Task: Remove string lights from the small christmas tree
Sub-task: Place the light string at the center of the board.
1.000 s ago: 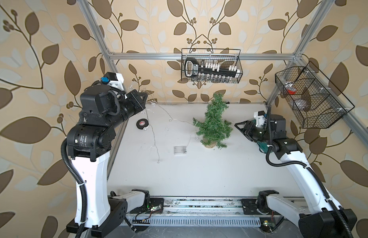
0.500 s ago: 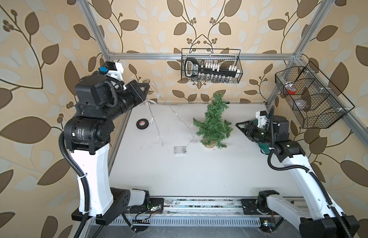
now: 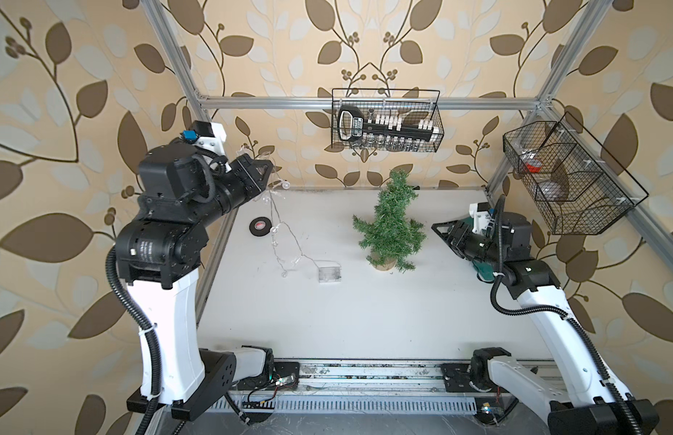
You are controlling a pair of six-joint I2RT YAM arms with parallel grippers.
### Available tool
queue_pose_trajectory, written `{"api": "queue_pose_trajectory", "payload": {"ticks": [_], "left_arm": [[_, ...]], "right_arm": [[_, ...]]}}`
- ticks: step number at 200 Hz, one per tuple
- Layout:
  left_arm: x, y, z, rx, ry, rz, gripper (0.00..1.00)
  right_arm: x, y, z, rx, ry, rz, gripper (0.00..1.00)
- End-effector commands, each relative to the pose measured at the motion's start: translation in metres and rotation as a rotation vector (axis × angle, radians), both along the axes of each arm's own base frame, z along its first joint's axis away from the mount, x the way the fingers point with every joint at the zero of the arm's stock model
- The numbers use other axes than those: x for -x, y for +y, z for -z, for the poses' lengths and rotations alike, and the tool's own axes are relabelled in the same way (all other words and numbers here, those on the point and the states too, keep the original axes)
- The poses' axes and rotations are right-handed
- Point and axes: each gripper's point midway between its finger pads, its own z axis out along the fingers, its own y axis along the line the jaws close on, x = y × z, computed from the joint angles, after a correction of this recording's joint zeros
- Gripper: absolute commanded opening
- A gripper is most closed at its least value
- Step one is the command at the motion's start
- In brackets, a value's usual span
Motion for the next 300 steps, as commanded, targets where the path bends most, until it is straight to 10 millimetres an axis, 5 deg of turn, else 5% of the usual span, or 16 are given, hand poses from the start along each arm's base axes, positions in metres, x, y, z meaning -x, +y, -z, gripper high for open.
{"api": "queue_pose_trajectory", "payload": {"ticks": [1,55,101,181,239,279,300], "left_arm": [[-0.023,-0.010,0.037,0.013,0.082,0.048,0.00],[-0.040,-0.016,0.143,0.102,0.288,0.033,0.00],[-0.036,-0.055,0.245,-0.039,0.465,0.061,0.00],[-0.021,-0.046,0.373,-0.164,0.742,0.023,0.05],[-0.001,-0.030,0.399,-0.265,0.814,-0.007,0.32],[0.007,-0.026,0.385,-0.292,0.796,-0.010,0.33],[0.022,-0.053,0.381,-0.264,0.754,0.051,0.31]], "right_arm": [[0.006,0.002,0.007,-0.017,0.009,-0.010,0.58],[0.017,0.002,0.027,-0.036,0.040,-0.008,0.58],[0.022,0.005,0.046,-0.061,0.085,-0.018,0.58],[0.045,0.011,0.087,-0.051,0.209,-0.074,0.58],[0.061,0.008,0.120,-0.016,0.263,-0.073,0.58],[0.057,0.007,0.124,0.005,0.267,-0.069,0.58],[0.064,0.006,0.135,0.014,0.297,-0.074,0.58]]}}
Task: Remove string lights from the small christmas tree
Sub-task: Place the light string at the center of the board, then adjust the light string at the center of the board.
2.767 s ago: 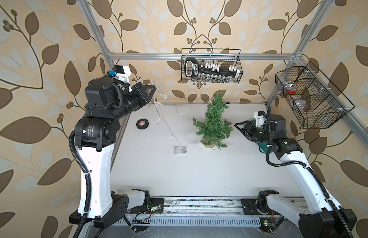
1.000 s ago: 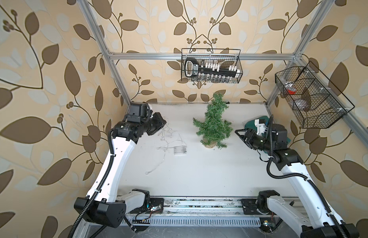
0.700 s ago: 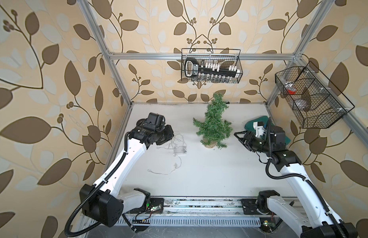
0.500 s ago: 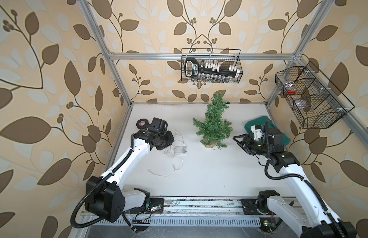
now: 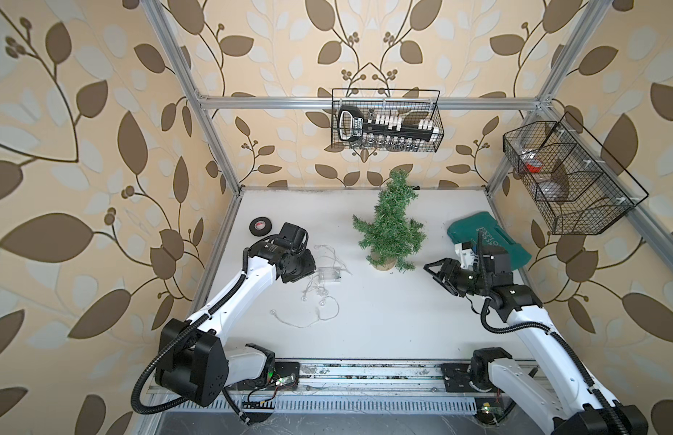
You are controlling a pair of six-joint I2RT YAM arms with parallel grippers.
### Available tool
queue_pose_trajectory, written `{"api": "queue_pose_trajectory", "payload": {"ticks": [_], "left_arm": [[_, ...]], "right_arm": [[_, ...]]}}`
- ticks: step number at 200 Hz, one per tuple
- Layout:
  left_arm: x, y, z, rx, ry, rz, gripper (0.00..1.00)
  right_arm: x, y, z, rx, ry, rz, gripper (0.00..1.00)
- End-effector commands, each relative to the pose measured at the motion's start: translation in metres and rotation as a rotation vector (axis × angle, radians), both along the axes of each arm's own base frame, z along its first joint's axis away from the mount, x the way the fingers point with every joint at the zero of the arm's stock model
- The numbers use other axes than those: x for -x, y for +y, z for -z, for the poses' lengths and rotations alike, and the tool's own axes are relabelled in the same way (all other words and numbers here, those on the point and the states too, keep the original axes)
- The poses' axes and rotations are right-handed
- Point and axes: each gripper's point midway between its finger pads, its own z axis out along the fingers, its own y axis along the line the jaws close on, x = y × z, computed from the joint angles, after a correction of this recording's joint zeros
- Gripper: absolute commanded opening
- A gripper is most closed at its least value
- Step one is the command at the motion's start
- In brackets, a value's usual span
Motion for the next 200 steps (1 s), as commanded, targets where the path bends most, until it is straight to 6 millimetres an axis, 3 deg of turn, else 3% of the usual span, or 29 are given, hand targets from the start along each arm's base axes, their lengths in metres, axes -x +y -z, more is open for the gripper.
{"api": "queue_pose_trajectory", "payload": {"ticks": [1,25,50,95,112,126,161,200], "left_arm": [[0.017,-0.021,-0.016,0.025,-0.065,0.057,0.31],[0.044,-0.073,-0.002,0.103,-0.095,0.162,0.31],[0.055,-0.094,0.025,0.122,-0.090,0.151,0.31],[0.018,-0.118,0.040,0.123,-0.135,0.088,0.32],[0.001,-0.138,0.038,0.131,-0.129,0.107,0.32],[-0.010,-0.154,0.050,0.114,-0.091,0.135,0.32],[-0.024,-0.161,0.077,0.055,-0.052,0.124,0.30],[-0.035,-0.147,0.098,0.036,-0.014,0.074,0.29]], "right_arm": [[0.006,-0.001,0.013,0.028,0.019,-0.014,0.58],[0.017,-0.003,0.028,0.042,0.055,-0.017,0.58],[0.024,-0.004,0.037,0.053,0.075,-0.019,0.59],[0.029,-0.004,0.041,0.056,0.092,-0.030,0.60],[0.029,-0.004,0.041,0.055,0.092,-0.028,0.60],[0.029,-0.004,0.041,0.055,0.094,-0.028,0.60],[0.027,-0.004,0.038,0.055,0.084,-0.026,0.60],[0.028,-0.004,0.035,0.052,0.079,-0.028,0.60]]}}
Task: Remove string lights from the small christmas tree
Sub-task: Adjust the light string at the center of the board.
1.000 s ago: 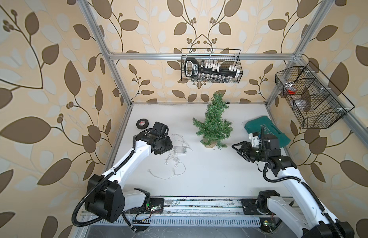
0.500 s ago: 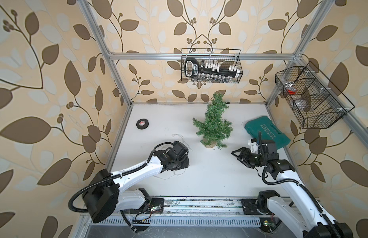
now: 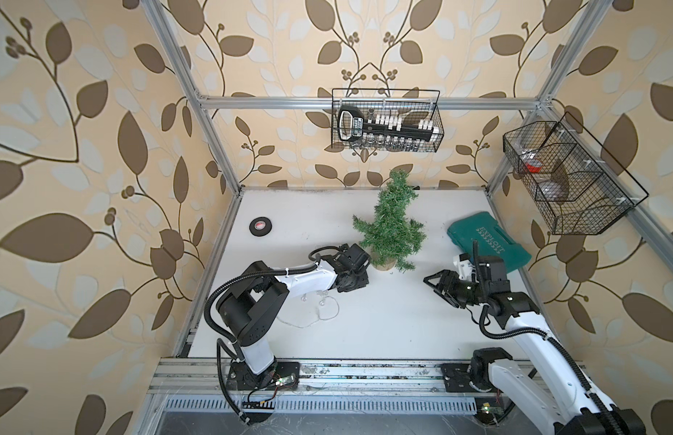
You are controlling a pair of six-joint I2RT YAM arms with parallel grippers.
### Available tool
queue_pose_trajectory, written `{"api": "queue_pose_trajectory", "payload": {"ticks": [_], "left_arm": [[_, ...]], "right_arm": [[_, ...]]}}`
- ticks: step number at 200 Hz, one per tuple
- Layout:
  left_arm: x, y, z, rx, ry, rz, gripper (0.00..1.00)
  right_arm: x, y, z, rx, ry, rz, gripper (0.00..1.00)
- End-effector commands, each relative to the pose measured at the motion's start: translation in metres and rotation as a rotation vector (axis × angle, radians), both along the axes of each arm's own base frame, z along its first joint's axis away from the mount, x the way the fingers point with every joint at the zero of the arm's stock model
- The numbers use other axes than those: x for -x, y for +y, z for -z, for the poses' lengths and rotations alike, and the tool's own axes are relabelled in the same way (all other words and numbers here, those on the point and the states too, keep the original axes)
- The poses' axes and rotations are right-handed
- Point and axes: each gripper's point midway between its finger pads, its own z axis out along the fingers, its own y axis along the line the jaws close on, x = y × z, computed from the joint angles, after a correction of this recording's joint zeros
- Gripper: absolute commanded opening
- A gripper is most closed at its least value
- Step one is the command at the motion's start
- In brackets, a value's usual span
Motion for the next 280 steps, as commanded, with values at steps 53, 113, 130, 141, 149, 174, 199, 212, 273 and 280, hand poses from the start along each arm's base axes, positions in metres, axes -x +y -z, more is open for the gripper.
{"api": "queue_pose_trajectory", "payload": {"ticks": [53,113,130,141,149,174,199,212,273,280], "left_arm": [[-0.023,0.064,0.011,-0.037,0.018,-0.142,0.29],[-0.029,0.141,0.005,-0.049,0.018,-0.278,0.29],[-0.032,0.148,-0.003,-0.040,0.002,-0.286,0.29],[-0.036,0.146,-0.014,-0.032,-0.014,-0.269,0.29],[-0.038,0.142,-0.022,-0.019,-0.022,-0.253,0.30],[-0.029,0.122,-0.057,-0.019,-0.049,-0.160,0.30],[0.014,0.098,-0.074,-0.038,-0.035,-0.064,0.31],[0.042,0.093,-0.067,-0.029,-0.002,-0.053,0.32],[0.125,0.127,-0.026,-0.002,0.111,-0.129,0.32],[0.132,0.130,-0.019,-0.003,0.136,-0.132,0.33]], "right_arm": [[0.005,0.000,0.002,0.004,-0.002,-0.006,0.60],[0.001,0.002,-0.001,-0.008,-0.007,-0.009,0.60],[0.002,0.002,-0.001,-0.009,-0.004,-0.008,0.60],[0.002,0.002,-0.001,-0.009,-0.006,-0.008,0.60],[0.002,0.002,-0.001,-0.009,-0.006,-0.008,0.60],[0.002,0.002,-0.001,-0.009,-0.007,-0.007,0.60],[0.002,0.002,0.000,-0.008,-0.008,-0.008,0.60],[0.002,0.002,0.001,-0.007,-0.007,-0.008,0.60],[-0.001,0.002,0.005,-0.005,-0.005,-0.010,0.60],[-0.002,0.002,0.004,-0.005,-0.006,-0.010,0.60]]}}
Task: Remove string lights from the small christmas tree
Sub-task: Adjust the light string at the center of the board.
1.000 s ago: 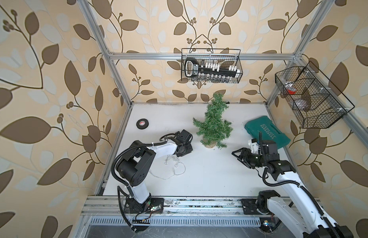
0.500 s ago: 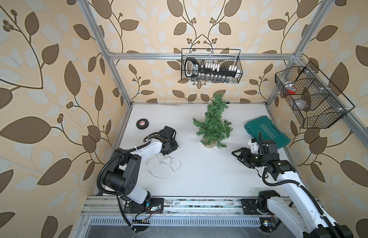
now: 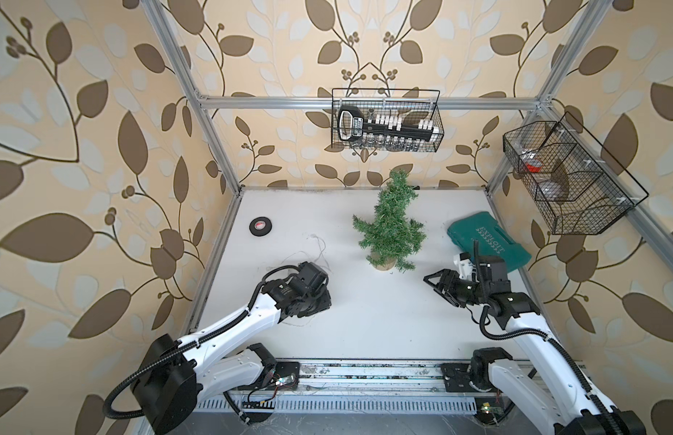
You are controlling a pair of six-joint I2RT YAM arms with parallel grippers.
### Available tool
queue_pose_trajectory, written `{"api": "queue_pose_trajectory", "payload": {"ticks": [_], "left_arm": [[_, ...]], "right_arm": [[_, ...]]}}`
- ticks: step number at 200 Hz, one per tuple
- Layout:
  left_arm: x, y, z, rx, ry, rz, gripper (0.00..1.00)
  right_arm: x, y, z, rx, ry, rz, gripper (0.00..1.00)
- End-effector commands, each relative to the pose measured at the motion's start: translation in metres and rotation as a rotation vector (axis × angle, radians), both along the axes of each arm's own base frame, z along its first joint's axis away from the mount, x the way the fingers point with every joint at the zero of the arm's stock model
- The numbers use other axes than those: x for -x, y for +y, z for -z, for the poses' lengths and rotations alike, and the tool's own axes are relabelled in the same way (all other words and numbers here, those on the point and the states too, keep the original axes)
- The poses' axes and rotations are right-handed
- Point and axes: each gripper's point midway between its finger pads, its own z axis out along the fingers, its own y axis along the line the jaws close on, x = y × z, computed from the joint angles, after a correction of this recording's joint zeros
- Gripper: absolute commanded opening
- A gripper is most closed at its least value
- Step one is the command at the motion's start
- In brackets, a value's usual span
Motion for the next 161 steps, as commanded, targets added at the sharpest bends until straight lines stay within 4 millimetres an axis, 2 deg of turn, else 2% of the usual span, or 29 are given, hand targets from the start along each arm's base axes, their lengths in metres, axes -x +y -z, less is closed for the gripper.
{"api": "queue_pose_trajectory", "payload": {"ticks": [1,37,95,127,161], "left_arm": [[0.026,0.015,0.017,-0.010,0.089,-0.053,0.33],[0.049,0.026,0.045,0.001,0.161,-0.100,0.33],[0.049,0.027,0.074,-0.021,0.193,-0.121,0.34],[0.031,0.034,0.079,-0.109,0.165,-0.115,0.35],[-0.009,0.037,0.077,-0.090,0.168,-0.130,0.35]], "right_arm": [[0.001,0.002,0.007,-0.003,0.014,-0.010,0.60],[-0.005,0.003,0.004,-0.008,0.011,-0.011,0.60],[-0.006,0.003,0.001,-0.004,0.009,-0.011,0.60],[-0.005,0.003,0.000,-0.003,0.011,-0.012,0.60],[-0.007,0.002,-0.002,0.000,0.010,-0.011,0.60]]}}
